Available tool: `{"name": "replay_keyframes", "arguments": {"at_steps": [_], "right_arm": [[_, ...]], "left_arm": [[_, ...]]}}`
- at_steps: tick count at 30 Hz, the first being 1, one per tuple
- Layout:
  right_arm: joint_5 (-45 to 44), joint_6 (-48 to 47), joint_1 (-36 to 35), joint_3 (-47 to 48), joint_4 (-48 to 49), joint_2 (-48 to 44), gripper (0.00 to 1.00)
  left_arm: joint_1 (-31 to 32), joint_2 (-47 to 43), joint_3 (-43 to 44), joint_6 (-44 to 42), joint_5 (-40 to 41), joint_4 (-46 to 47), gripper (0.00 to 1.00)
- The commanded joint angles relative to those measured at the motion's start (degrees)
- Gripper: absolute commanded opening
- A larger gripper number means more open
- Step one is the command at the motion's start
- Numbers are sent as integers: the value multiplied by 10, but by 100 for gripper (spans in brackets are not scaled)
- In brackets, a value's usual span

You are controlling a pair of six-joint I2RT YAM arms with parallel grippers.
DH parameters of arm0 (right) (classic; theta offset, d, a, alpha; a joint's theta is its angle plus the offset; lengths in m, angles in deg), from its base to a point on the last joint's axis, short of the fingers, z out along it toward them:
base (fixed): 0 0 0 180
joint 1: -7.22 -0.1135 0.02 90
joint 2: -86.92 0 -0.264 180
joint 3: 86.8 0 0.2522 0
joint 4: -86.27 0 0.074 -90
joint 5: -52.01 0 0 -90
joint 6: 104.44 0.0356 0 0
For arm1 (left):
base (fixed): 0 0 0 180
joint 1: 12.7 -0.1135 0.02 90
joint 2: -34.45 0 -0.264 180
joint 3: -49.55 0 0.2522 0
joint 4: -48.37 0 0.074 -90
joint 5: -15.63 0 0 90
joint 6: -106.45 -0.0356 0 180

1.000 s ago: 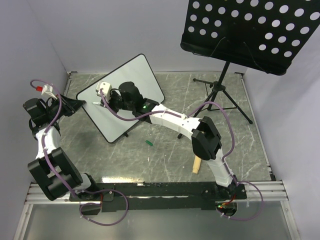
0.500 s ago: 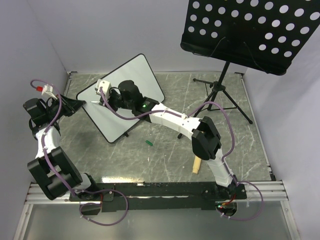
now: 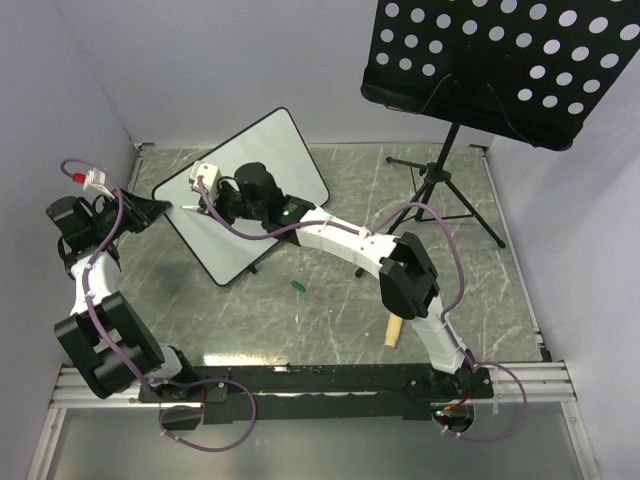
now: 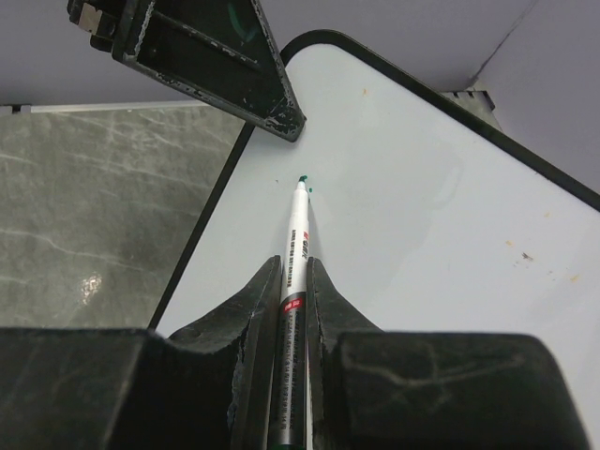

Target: Write a sentence on the whiteboard

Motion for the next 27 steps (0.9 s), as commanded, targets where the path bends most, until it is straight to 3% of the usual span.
{"name": "replay_keyframes", "arguments": {"at_steps": [1,27], "right_arm": [[-1,-3,2,13,11,5,0],[22,10,-2,36,-4,17,0]], "left_arm": [[4,5,15,-11,-10,-4,19],[5,5,13,-12,-19,-3,18]]}}
